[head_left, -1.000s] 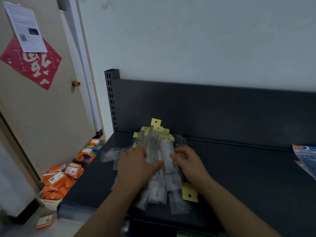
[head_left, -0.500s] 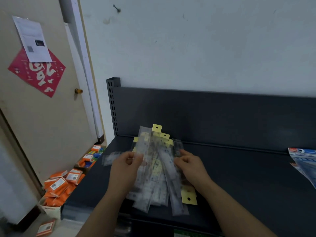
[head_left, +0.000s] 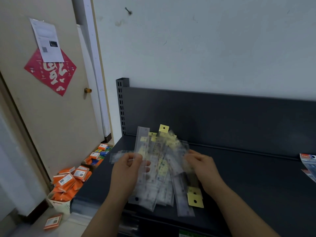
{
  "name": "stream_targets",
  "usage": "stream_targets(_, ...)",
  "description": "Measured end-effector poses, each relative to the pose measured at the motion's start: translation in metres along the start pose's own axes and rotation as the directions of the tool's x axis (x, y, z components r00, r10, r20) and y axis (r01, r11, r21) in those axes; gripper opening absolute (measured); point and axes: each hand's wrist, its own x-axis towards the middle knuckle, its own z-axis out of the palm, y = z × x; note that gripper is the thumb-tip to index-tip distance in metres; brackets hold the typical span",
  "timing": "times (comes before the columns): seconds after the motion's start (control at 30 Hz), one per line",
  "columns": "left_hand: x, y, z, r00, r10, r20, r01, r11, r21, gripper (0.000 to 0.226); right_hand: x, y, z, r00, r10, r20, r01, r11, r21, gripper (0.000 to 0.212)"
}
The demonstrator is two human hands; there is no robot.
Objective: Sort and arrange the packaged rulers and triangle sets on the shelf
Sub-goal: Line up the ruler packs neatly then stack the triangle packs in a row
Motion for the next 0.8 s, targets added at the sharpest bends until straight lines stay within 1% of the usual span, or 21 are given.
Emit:
stream_targets(0.03, -0.002, 0.003, -0.002, 1.000, -0.016, 0.010, 0.016, 0.999, -0.038, 0.019, -0.002, -0.005, -0.001, 0.999, -0.011, -0.030, 0.013, 0.998, 0.061, 0.016)
stream_targets(0.1, -0.005, 0.008, -0.008, 0.998, -0.052, 0.046, 0.056, 0.993, -0.101, 0.020, -0.005, -0.017, -0.005, 0.995, -0.047, -0.089, 0.055, 0.994, 0.094, 0.014)
stream_targets(0.13, -0.006, 0.011, -0.011, 0.996, -0.064, 0.064, 0.072, 0.990, -0.121, 0.019, -0.007, -0.021, -0.007, 0.995, -0.054, -0.085, 0.065, 0.990, 0.126, 0.015)
stream_targets(0.17, -0.007, 0.013, -0.014, 0.995, -0.070, 0.076, 0.080, 0.988, -0.134, 0.019, -0.008, -0.026, -0.009, 0.998, -0.045, -0.052, 0.054, 0.981, 0.185, 0.016)
stream_targets(0.23, -0.006, 0.015, -0.018, 0.993, -0.074, 0.093, 0.089, 0.983, -0.163, 0.022, -0.011, -0.035, -0.009, 0.997, -0.001, 0.077, -0.023, 0.952, 0.306, 0.019)
stream_targets(0.3, -0.007, 0.017, -0.017, 0.988, -0.096, 0.118, 0.121, 0.965, -0.231, 0.019, -0.016, -0.044, -0.005, 0.972, 0.056, 0.230, -0.135, 0.928, 0.348, 0.018)
stream_targets(0.33, -0.007, 0.017, -0.014, 0.984, -0.119, 0.136, 0.154, 0.947, -0.281, 0.017, -0.019, -0.047, -0.001, 0.954, 0.076, 0.291, -0.176, 0.926, 0.335, 0.017)
stream_targets(0.37, -0.008, 0.018, -0.010, 0.977, -0.143, 0.157, 0.187, 0.927, -0.325, 0.016, -0.022, -0.049, 0.005, 0.937, 0.087, 0.337, -0.195, 0.933, 0.303, 0.015)
stream_targets(0.43, -0.011, 0.017, -0.002, 0.966, -0.167, 0.198, 0.232, 0.900, -0.368, 0.018, -0.027, -0.049, 0.018, 0.924, 0.081, 0.374, -0.169, 0.963, 0.209, 0.013)
stream_targets(0.5, -0.014, 0.017, 0.005, 0.962, -0.164, 0.219, 0.235, 0.906, -0.353, 0.017, -0.030, -0.045, 0.032, 0.933, 0.058, 0.354, -0.104, 0.988, 0.113, 0.009)
stream_targets(0.6, -0.017, 0.017, 0.010, 0.959, -0.176, 0.223, 0.247, 0.904, -0.350, 0.015, -0.039, -0.040, 0.049, 0.950, 0.023, 0.311, -0.007, 0.999, -0.052, 0.011)
stream_targets(0.67, -0.017, 0.016, 0.010, 0.960, -0.163, 0.229, 0.241, 0.897, -0.370, 0.017, -0.044, -0.039, 0.055, 0.949, -0.023, 0.315, 0.054, 0.994, -0.091, 0.012)
stream_targets(0.7, -0.016, 0.014, 0.009, 0.961, -0.153, 0.231, 0.232, 0.900, -0.368, 0.021, -0.045, -0.039, 0.055, 0.953, -0.052, 0.298, 0.091, 0.989, -0.116, 0.012)
stream_targets(0.73, -0.015, 0.011, 0.006, 0.961, -0.154, 0.229, 0.232, 0.900, -0.368, 0.026, -0.042, -0.037, 0.051, 0.966, -0.090, 0.241, 0.138, 0.972, -0.189, 0.012)
stream_targets(0.77, -0.013, 0.008, 0.003, 0.962, -0.167, 0.215, 0.239, 0.895, -0.377, 0.028, -0.036, -0.034, 0.046, 0.979, -0.142, 0.149, 0.184, 0.927, -0.328, 0.011)
stream_targets(0.8, -0.011, 0.005, -0.001, 0.964, -0.185, 0.192, 0.248, 0.883, -0.398, 0.026, -0.029, -0.031, 0.037, 0.979, -0.195, 0.060, 0.198, 0.841, -0.503, 0.011)
